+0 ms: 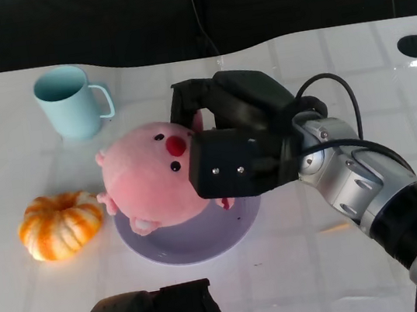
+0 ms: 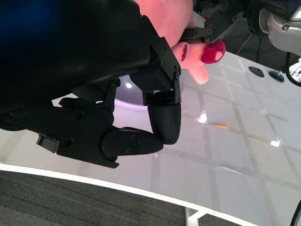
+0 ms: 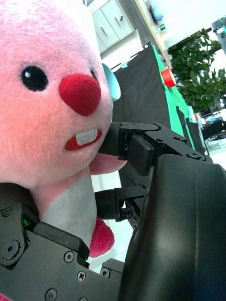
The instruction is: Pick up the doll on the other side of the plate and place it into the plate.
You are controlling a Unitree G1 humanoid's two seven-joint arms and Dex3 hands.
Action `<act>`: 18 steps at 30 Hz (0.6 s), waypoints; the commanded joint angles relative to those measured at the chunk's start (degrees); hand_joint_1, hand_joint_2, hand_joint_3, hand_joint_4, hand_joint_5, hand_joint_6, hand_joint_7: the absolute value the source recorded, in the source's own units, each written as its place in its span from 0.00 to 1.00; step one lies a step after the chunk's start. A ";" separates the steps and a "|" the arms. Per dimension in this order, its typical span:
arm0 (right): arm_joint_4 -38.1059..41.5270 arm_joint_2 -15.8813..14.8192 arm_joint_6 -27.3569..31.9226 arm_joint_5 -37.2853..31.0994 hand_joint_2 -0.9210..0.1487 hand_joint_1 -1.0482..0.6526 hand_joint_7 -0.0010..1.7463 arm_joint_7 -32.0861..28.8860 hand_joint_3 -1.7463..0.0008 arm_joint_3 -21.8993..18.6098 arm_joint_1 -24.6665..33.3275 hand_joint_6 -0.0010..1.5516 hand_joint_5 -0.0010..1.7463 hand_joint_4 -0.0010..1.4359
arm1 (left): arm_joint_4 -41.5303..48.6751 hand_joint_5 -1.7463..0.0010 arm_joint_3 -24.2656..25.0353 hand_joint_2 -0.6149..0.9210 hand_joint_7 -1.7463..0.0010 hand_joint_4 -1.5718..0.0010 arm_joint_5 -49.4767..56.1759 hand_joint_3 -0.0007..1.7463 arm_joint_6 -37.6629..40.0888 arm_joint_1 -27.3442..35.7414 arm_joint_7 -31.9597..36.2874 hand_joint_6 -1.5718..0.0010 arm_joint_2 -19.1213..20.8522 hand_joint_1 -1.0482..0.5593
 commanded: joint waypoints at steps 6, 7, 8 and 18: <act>-7.10 -4.15 3.69 2.08 0.01 0.31 0.06 18.52 0.87 2.09 0.46 0.16 0.23 0.17 | -1.68 0.07 -0.29 1.00 0.30 0.60 0.64 0.21 1.14 0.23 -0.42 0.59 0.44 0.45; -8.42 -4.71 4.14 1.82 0.00 0.28 0.04 19.72 0.88 2.32 0.85 0.13 0.20 0.14 | -1.72 0.07 -0.29 1.00 0.30 0.61 0.68 0.21 1.16 0.20 -0.43 0.59 0.49 0.45; -9.43 -5.07 4.55 1.68 0.00 0.26 0.03 20.58 0.88 2.43 1.17 0.12 0.19 0.13 | -1.75 0.07 -0.30 1.00 0.30 0.61 0.70 0.21 1.19 0.19 -0.45 0.59 0.52 0.45; -18.48 -9.09 5.68 2.26 0.00 0.17 0.00 26.15 0.90 1.96 4.69 0.08 0.16 0.10 | -1.53 0.07 -0.39 1.00 0.30 0.59 0.61 0.21 1.19 -0.15 -0.29 0.58 0.52 0.46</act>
